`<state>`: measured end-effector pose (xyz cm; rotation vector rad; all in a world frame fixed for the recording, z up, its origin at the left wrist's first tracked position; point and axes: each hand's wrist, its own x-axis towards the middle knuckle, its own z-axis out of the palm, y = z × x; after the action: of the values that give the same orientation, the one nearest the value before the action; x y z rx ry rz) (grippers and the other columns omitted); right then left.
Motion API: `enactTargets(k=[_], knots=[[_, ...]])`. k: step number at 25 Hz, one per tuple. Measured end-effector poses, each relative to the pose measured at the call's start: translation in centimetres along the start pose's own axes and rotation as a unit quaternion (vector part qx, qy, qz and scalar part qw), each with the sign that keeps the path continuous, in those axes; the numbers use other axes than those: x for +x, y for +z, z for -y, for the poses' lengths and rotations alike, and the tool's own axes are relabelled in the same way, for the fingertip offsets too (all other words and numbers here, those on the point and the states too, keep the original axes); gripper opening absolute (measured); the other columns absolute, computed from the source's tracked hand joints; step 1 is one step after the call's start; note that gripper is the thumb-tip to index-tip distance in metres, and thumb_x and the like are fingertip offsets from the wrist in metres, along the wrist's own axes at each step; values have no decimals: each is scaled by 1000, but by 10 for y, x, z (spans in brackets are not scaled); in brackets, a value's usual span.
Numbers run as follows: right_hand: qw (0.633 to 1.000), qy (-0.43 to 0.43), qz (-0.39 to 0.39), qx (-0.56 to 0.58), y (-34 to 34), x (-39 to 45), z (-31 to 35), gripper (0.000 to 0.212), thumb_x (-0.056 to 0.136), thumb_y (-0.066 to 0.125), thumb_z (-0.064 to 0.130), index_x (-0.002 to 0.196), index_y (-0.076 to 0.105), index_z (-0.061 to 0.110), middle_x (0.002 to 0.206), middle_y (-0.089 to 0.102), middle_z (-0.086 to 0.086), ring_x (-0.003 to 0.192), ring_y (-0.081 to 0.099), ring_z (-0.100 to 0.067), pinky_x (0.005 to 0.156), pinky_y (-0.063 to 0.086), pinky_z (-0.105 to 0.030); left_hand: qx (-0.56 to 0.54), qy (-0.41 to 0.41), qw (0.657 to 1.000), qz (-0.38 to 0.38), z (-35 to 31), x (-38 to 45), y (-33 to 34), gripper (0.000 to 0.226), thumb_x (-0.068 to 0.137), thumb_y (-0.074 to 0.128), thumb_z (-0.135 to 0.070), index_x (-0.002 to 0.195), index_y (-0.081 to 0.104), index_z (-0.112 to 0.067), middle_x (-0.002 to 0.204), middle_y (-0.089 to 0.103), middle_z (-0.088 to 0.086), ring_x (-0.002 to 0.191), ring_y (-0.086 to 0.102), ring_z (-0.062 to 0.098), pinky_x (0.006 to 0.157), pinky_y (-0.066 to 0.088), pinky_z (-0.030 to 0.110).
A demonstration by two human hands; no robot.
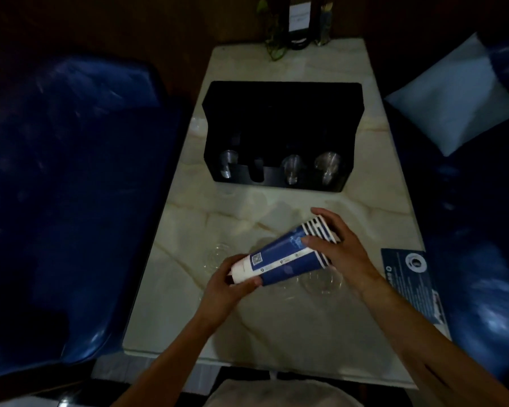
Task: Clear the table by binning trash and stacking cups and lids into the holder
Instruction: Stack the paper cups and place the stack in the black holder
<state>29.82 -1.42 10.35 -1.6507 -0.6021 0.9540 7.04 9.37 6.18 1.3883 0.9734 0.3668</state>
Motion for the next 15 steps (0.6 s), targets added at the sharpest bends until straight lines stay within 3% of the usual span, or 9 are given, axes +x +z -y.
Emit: enactTargets(k=[3,5,9,13,15], knots=[[981,94,-29,166,16,6,1,48,76,76,27,117,58,44,125,63,-4,103,68,-25,83,57,-46,-158,-53,984,-56,-17,21,-1,63,66,80,-35,124,56,-25,120,65,7,106,67,26,71,60,30],[965,147,-32,216,30,11,2,50,68,77,36,115,59,40,120,66,-6,99,69,-26,76,58,-45,-223,-69,967,-104,-26,41,-5,64,73,78,-36,130,52,-24,123,64,7,109,66,27,73,60,33],[959,188,34,208,64,21,-1,50,64,79,40,112,61,38,121,65,-9,102,68,-35,75,60,-48,-281,-71,944,-155,-40,80,-24,56,92,63,-31,142,39,-24,131,58,6,112,62,23,77,57,34],[973,145,112,138,86,41,1,58,70,83,36,120,56,44,124,61,-1,102,69,-23,74,60,-39,-258,-102,956,-98,-56,104,-47,57,91,63,-31,138,32,-36,119,59,1,104,64,23,68,59,36],[978,127,139,90,91,58,6,64,69,84,33,122,53,48,123,60,5,103,68,-17,76,60,-39,-218,-116,967,-64,-67,119,-65,60,89,67,-28,135,30,-39,118,60,2,105,65,27,71,61,44]])
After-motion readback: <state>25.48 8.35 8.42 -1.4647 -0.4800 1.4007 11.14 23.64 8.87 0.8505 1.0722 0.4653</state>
